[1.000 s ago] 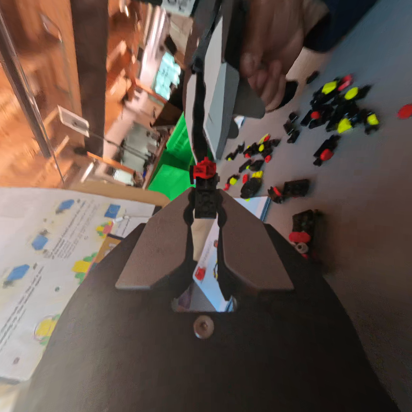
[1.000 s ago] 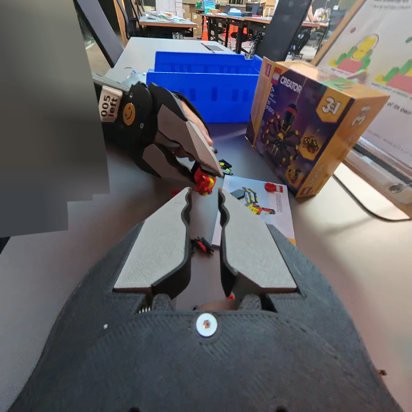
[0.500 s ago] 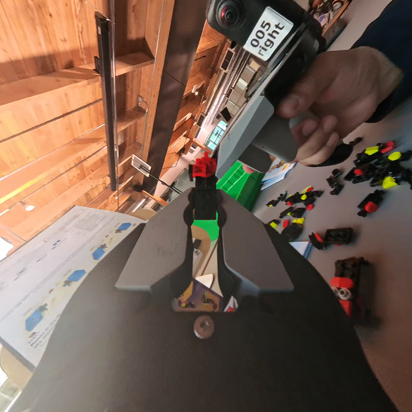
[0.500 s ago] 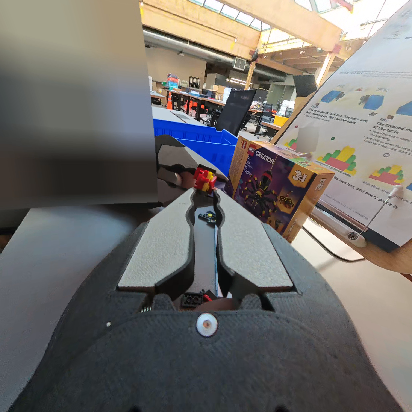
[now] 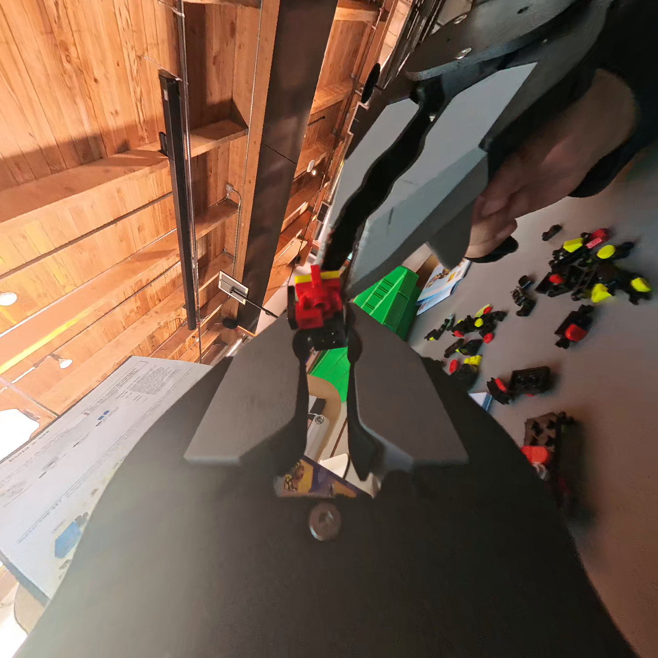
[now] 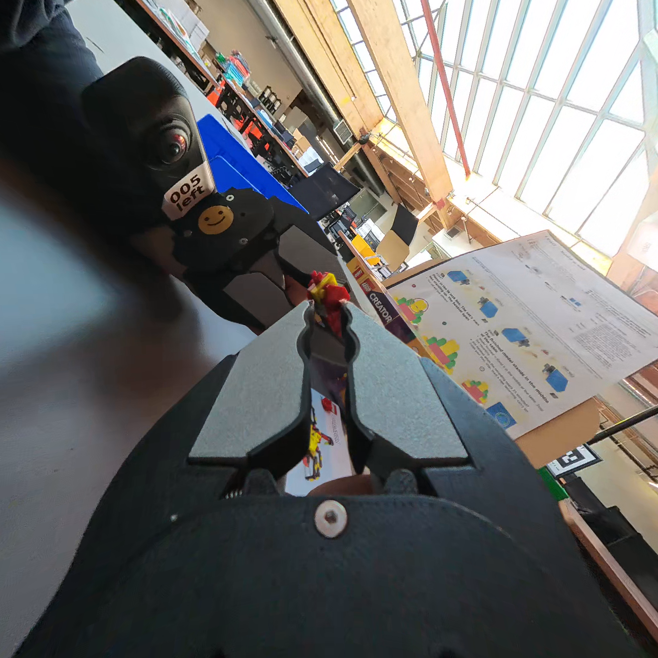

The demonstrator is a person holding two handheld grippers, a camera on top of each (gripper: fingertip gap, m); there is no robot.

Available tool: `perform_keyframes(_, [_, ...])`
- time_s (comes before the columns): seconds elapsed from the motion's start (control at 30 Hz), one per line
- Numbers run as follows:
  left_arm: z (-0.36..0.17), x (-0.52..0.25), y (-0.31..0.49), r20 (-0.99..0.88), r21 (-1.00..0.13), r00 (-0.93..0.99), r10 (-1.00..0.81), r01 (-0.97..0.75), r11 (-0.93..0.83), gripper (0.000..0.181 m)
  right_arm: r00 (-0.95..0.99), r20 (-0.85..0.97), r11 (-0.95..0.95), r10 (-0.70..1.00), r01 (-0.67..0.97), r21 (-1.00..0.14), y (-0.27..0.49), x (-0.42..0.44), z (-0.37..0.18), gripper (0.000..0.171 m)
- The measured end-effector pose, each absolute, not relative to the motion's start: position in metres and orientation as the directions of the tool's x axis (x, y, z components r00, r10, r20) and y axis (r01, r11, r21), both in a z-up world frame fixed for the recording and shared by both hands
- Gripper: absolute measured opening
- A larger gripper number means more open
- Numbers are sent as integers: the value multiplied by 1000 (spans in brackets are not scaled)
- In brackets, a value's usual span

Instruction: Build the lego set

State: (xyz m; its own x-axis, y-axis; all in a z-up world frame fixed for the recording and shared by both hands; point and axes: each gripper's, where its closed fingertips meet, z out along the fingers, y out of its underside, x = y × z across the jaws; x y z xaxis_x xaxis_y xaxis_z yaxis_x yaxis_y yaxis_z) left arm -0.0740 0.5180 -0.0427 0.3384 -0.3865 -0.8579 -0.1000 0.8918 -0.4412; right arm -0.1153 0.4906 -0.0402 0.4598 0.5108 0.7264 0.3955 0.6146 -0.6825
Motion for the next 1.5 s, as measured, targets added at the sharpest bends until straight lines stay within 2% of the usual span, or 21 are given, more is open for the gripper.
perform_keyframes(0.2, [-56, -72, 531, -861, -474, 299, -412, -176, 863, 14, 460, 729, 586, 507, 436, -683, 500, -108, -48, 10])
perform_keyframes(0.23, [-60, -71, 537, -862, -481, 291, -415, -212, 851, 14, 461, 718, 588, 521, 416, -694, 499, -106, -47, 1])
perform_keyframes(0.33, [-80, -72, 561, -886, -461, 243, -395, -374, 805, 13, 520, 600, 507, 609, 326, -797, 511, -92, -41, 0])
perform_keyframes(0.37, [-86, -72, 568, -895, -445, 225, -385, -424, 789, 13, 538, 530, 438, 656, 301, -847, 519, -86, -42, 3])
perform_keyframes(0.4, [-93, -73, 577, -904, -428, 210, -373, -489, 760, 13, 546, 455, 353, 704, 287, -891, 527, -82, -47, 13])
perform_keyframes(0.47, [-105, -75, 591, -920, -384, 174, -352, -593, 708, 14, 565, 344, 217, 750, 282, -935, 540, -78, -58, 20])
perform_keyframes(0.53, [-113, -74, 596, -935, -332, 132, -329, -654, 679, 72, 582, 316, 163, 749, 300, -940, 546, -79, -68, 22])
perform_keyframes(0.67, [-126, -72, 597, -949, -254, 65, -310, -740, 623, 13, 612, 321, 96, 723, 371, -923, 554, -89, -86, 21])
perform_keyframes(0.73, [-126, -69, 595, -944, -259, 65, -323, -752, 606, 13, 630, 308, 34, 713, 408, -912, 561, -91, -99, 25])
perform_keyframes(0.8, [-127, -69, 595, -947, -244, 60, -316, -773, 585, 13, 644, 284, -13, 710, 416, -909, 565, -91, -106, 22])
perform_keyframes(0.93, [-126, -70, 596, -942, -259, 70, -327, -771, 581, 13, 651, 243, -28, 719, 377, -926, 565, -91, -103, 16])
perform_keyframes(1.07, [-126, -69, 595, -929, -310, 101, -357, -740, 597, 13, 636, 88, -121, 766, 276, -953, 568, -86, -102, 14])
perform_keyframes(1.13, [-121, -65, 586, -900, -394, 137, -414, -663, 636, 14, 572, 88, -70, 815, 248, -966, 561, -87, -95, 13])
perform_keyframes(1.23, [-118, -65, 579, -852, -487, 162, -498, -597, 638, 13, 467, 242, 116, 851, 282, -952, 548, -86, -89, 13])
perform_keyframes(1.3, [-115, -65, 580, -888, -426, 145, -436, -617, 662, 11, 464, 232, 121, 855, 256, -959, 547, -84, -87, 13])
perform_keyframes(1.37, [-108, -67, 584, -926, -354, 145, -349, -652, 670, 11, 484, 120, 35, 867, 180, -983, 549, -85, -81, 14])
perform_keyframes(1.43, [-106, -68, 585, -923, -365, 158, -352, -654, 663, 11, 493, 60, -8, 868, 134, -991, 550, -86, -78, 14])
perform_keyframes(1.5, [-108, -69, 587, -918, -371, 155, -366, -665, 648, 11, 513, 84, 1, 854, 160, -987, 553, -86, -81, 14])
